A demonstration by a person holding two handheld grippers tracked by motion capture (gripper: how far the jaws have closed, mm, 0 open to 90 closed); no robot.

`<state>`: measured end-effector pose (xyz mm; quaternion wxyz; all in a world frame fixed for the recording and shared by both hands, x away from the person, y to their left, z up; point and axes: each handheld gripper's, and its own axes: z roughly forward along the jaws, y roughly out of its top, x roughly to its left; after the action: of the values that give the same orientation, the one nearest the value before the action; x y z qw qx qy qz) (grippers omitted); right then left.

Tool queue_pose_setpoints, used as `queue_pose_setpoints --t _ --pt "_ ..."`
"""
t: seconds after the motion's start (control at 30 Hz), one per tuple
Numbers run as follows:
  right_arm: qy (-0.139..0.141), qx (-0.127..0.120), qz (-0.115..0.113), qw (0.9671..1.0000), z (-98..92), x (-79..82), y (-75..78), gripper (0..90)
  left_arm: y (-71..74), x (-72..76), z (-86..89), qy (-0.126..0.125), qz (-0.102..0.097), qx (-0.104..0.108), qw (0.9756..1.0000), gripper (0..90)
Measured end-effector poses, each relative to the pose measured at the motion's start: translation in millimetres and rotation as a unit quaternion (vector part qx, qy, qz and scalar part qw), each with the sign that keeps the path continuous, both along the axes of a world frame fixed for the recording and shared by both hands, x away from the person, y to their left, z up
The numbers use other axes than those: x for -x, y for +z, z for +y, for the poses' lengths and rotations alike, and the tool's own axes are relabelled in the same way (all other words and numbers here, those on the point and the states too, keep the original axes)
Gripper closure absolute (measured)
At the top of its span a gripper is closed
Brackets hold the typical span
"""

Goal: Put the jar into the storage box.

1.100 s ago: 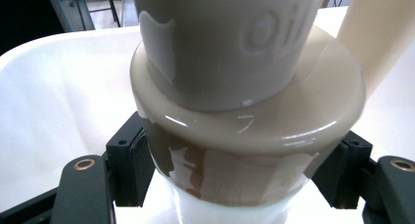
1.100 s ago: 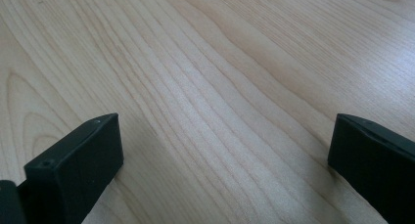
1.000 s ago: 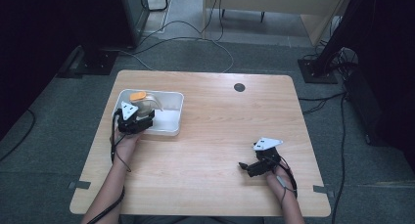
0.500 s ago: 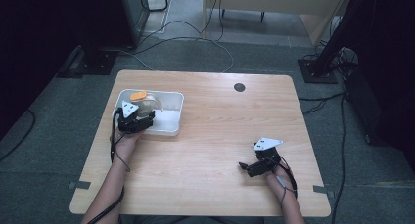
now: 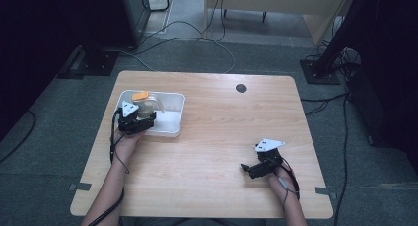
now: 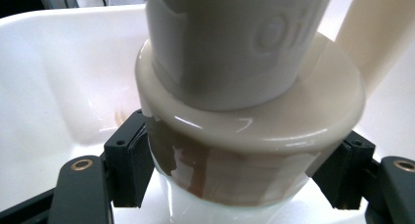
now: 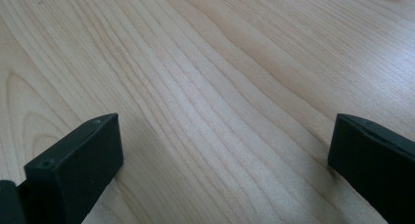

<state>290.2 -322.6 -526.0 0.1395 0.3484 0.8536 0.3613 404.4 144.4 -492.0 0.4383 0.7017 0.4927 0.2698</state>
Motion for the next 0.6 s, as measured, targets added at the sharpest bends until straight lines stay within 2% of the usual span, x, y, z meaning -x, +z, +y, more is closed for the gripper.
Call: queue_pose_setpoints --t 0.1,0.23,0.27,0.37,0.5,0.6 --pt "0.0 0.0 0.0 1.0 0.0 -0.1 0.0 0.0 1.2 0.1 1.1 -0.002 0.001 0.008 1.0 22.3" --pt "0.0 0.0 0.0 1.0 0.0 -0.1 0.0 0.0 3.6 0.9 3.9 0.001 0.0 0.015 0.9999 21.9" --pt "0.0 0.0 0.0 1.0 0.0 -0.1 0.0 0.0 5.9 2.8 5.6 -0.006 0.0 0.013 0.9999 21.9" --pt "0.001 0.0 -0.001 1.0 -0.1 0.1 -0.1 0.0 5.9 2.8 5.6 -0.006 0.0 0.013 0.9999 21.8" --pt "0.001 -0.001 0.0 1.0 -0.1 0.3 -0.1 0.0 7.9 5.1 5.1 -0.017 0.001 -0.002 0.9998 21.8" --pt "0.002 0.0 0.0 1.0 -0.3 0.4 -0.1 0.0 8.9 6.0 5.2 -0.025 0.005 -0.004 0.9997 21.7"
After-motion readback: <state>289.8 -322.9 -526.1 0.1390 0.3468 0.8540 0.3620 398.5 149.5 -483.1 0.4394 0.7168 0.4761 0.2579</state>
